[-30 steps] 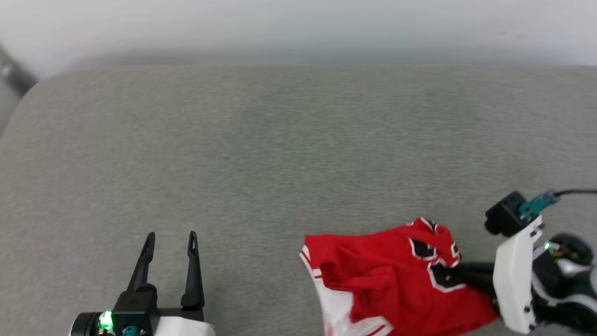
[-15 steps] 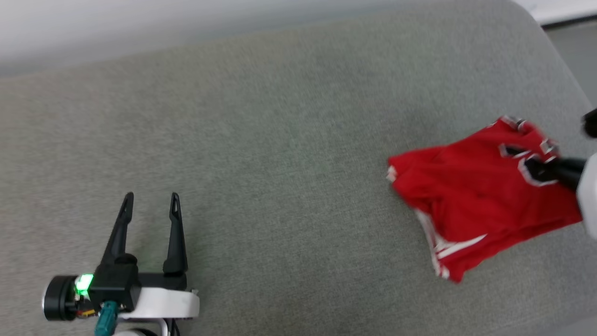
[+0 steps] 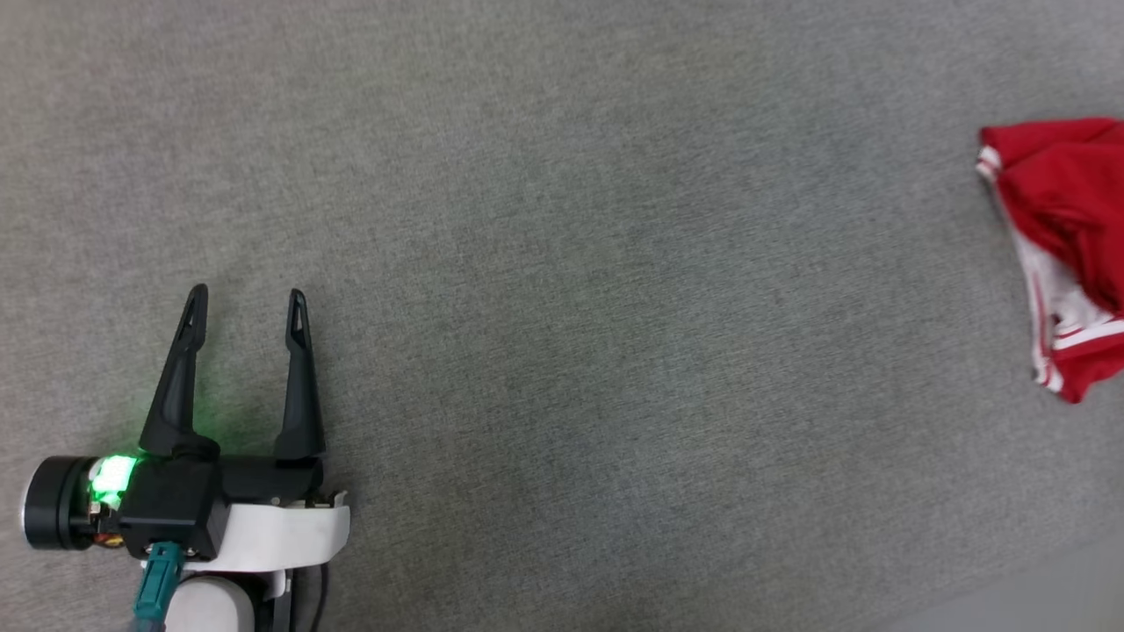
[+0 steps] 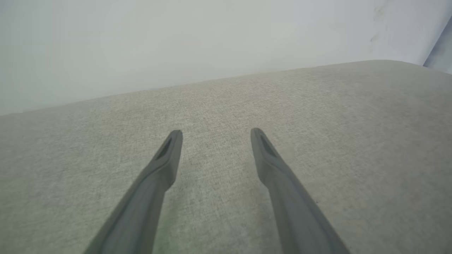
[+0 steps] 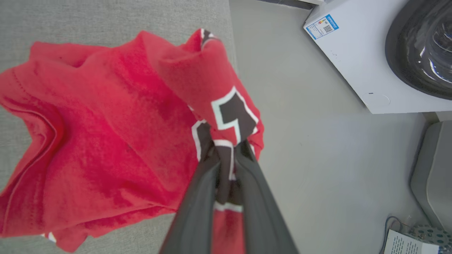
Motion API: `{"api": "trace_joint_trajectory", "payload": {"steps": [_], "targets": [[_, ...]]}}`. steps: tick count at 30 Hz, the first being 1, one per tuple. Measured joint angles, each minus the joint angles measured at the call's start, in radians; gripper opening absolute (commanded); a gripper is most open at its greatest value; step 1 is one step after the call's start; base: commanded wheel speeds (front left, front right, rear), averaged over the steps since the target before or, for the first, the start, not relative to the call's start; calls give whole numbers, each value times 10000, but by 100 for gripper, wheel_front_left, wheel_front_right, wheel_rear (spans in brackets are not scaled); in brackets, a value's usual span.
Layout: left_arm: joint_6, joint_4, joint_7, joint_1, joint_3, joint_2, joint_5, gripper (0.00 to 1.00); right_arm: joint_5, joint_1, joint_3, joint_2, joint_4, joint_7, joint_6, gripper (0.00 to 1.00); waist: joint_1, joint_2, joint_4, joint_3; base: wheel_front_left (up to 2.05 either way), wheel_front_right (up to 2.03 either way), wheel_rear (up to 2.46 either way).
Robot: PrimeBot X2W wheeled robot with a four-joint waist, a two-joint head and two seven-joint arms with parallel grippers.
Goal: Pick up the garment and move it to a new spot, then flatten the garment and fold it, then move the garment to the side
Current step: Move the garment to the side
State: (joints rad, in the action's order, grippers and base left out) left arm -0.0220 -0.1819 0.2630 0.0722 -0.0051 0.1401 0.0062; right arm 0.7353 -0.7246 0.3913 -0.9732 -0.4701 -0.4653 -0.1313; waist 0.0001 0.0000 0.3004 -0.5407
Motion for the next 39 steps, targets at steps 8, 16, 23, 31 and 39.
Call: {"api": "trace_joint_trajectory", "payload": {"steps": [8,16,23,31,39], "targets": [[-69,-238,2,220,-219,-61,-6,100,-539,-110,-589,497,-1313,456,0,20,0,0,-331,-398,0,0,0],[-268,71,2,44,-282,-293,-184,100,-2159,-198,-1043,740,-1793,1315,0,100,-1,0,-545,542,0,0,0],[-520,311,2,-561,-234,-527,-307,100,-4130,-288,-2303,1287,-1246,3889,0,100,-1,0,-871,1759,0,0,0],[-706,552,0,-1316,-238,-658,-372,100,-6057,475,-4357,3455,-10,6798,2,100,-1,0,-1444,2988,0,0,0],[-755,838,0,-1775,-213,-750,-370,100,-6909,2265,-4918,6165,2357,7260,2,100,-2,0,-2003,3954,0,0,0]]}}
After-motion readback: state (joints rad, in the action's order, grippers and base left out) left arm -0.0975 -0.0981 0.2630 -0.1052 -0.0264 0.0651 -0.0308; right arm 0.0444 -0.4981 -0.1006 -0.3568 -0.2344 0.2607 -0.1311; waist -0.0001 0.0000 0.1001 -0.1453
